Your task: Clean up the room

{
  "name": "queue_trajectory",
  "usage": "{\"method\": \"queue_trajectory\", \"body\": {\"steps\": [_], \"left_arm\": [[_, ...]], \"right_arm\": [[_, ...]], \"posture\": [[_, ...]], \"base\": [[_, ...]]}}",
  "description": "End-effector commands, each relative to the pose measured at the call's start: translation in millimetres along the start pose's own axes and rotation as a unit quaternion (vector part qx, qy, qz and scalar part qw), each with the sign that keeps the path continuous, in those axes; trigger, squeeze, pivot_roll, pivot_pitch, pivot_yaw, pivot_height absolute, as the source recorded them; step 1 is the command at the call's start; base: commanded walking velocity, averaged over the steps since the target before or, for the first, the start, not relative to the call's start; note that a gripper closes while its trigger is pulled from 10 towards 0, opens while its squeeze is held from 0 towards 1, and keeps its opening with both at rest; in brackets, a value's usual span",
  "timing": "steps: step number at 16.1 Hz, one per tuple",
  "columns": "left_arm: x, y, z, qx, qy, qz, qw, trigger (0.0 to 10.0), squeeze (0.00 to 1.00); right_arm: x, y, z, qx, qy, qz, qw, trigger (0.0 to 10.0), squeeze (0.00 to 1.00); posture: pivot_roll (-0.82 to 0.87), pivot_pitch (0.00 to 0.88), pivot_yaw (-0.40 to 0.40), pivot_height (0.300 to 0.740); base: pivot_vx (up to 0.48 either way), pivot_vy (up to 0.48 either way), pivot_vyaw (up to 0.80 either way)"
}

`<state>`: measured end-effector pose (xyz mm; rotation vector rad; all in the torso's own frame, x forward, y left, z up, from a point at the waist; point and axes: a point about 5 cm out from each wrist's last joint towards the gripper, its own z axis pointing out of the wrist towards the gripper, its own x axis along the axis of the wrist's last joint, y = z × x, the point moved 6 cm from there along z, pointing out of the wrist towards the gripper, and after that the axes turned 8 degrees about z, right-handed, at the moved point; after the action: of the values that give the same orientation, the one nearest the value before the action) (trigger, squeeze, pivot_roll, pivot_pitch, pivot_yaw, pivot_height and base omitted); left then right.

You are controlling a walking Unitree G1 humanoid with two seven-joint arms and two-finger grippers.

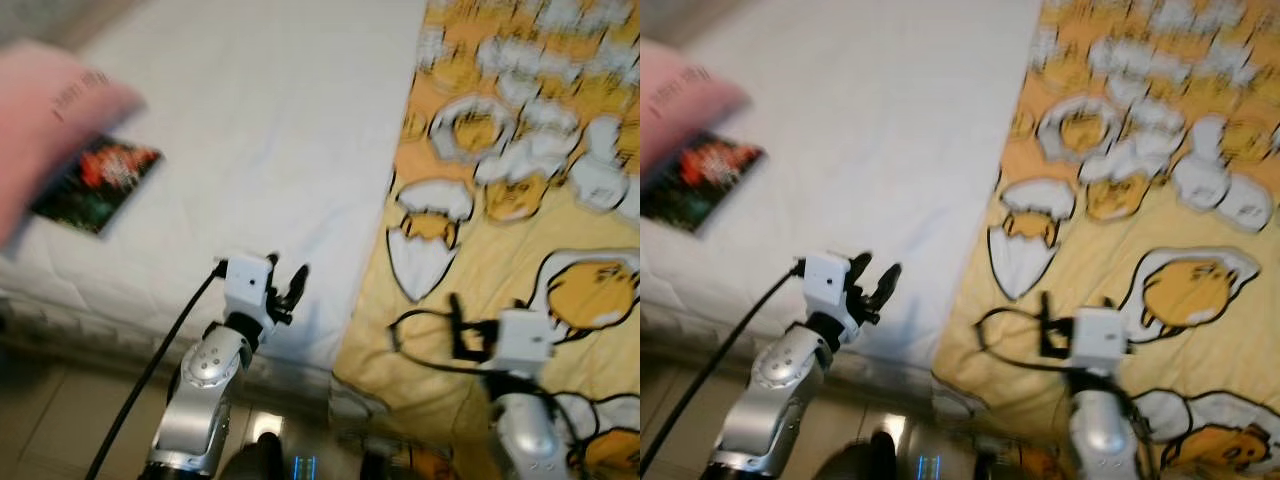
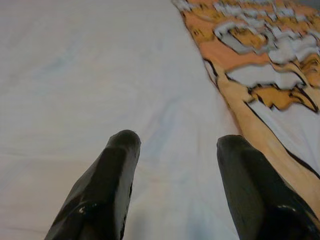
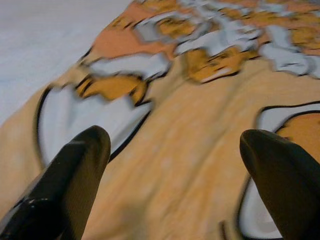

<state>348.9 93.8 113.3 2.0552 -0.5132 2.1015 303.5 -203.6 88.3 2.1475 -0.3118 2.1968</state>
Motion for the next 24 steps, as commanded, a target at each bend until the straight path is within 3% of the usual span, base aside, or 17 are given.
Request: {"method": "queue_trajectory", "body": {"steps": [1,7,8,9,12,14,15,16,17,19,20,21,23,24], "left_arm": [[-3.2,-1.9,-2.9,0.004,0.006,0.002,1.0,10.0,0.0],[-11.2,0.2,17.3,0.004,0.001,0.014,1.0,10.0,0.0],[-12.2,-0.5,19.0,0.011,-0.002,0.024,1.0,10.0,0.0],[-22.0,-3.0,16.2,0.026,-0.024,0.045,0.998,10.0,0.0],[-29.4,-19.6,-3.8,0.073,-0.036,0.03,0.996,10.0,0.0],[-30.7,-27.5,-28.5,0.074,-0.043,0.067,0.994,10.0,0.0],[-41.2,-21.7,-52.8,0.034,-0.066,0.069,0.995,10.0,0.0],[-47.2,-5.8,-69.1,-0.019,-0.076,0.065,0.995,10.0,0.0],[-47.7,-2.5,-70.7,-0.027,-0.075,0.069,0.994,10.0,0.0],[-42.7,-6.3,-47.5,0.005,-0.075,0.058,0.995,10.0,0.0],[-47.4,-3.0,-43.0,0.003,-0.088,0.056,0.995,10.0,0.0],[-47.9,-1.0,-37.4,0.007,-0.093,0.077,0.993,10.0,0.0],[-32.6,-2.1,-24.5,0.021,-0.075,0.069,0.995,10.0,0.0],[-18.9,6.7,-12.6,-0.002,-0.051,0.047,0.998,10.0,0.0]], "right_arm": [[-7.3,7.9,0.7,-0.009,-0.017,0.002,1.0,10.0,0.0],[-19.0,-24.0,22.6,0.063,-0.042,0.024,0.997,10.0,0.0],[-23.7,-27.3,22.9,0.073,-0.051,0.032,0.995,10.0,0.0],[-33.2,-20.3,19.9,0.065,-0.063,0.035,0.995,10.0,0.0],[-45.0,-7.6,6.8,0.061,-0.073,0.013,0.995,10.0,0.0],[-48.4,3.8,-12.0,0.06,-0.079,-0.003,0.995,10.0,0.0],[-51.9,4.5,-28.8,0.083,-0.089,-0.02,0.992,10.0,0.0],[-58.2,6.5,-40.2,0.098,-0.104,-0.03,0.989,10.0,0.0],[-62.0,8.8,-43.0,0.099,-0.11,-0.032,0.988,10.0,0.0],[-66.4,12.1,-32.1,0.087,-0.112,-0.023,0.99,10.0,0.0],[-65.7,10.0,-26.5,0.083,-0.11,-0.011,0.99,10.0,0.0],[-59.2,4.4,-20.3,0.085,-0.099,0.002,0.991,10.0,0.0],[-56.3,-2.0,-21.0,0.099,-0.097,0.017,0.99,10.0,0.0],[-58.9,-0.9,-22.6,0.099,-0.101,0.02,0.99,10.0,0.0]], "posture": [[0.1,0.002,-0.02,0.74],[0.09,0.0,0.004,0.74],[0.09,0.0,0.007,0.74],[0.1,0.0,0.019,0.74],[0.1,0.0,0.043,0.74],[0.1,0.0,0.033,0.74],[0.1,0.0,0.029,0.74],[0.1,0.0,0.029,0.74],[0.11,0.0,0.028,0.74],[0.11,0.0,0.024,0.74],[0.1,0.0,0.024,0.74],[0.1,0.0,0.028,0.74],[0.09,0.0,0.035,0.74],[0.09,0.0,0.032,0.74]], "base": [[0.0,0.0,0.68],[0.0,-0.08,0.58],[0.0,0.0,0.54],[0.0,0.0,0.54],[0.0,-0.155,0.54],[0.0,-0.456,0.53],[0.0,-0.428,0.53],[0.277,-0.39,0.54],[0.307,-0.364,0.53],[0.294,-0.375,0.53],[0.307,-0.368,0.52],[0.0,0.0,0.52],[0.0,0.0,0.53],[0.0,0.0,0.52]]}}
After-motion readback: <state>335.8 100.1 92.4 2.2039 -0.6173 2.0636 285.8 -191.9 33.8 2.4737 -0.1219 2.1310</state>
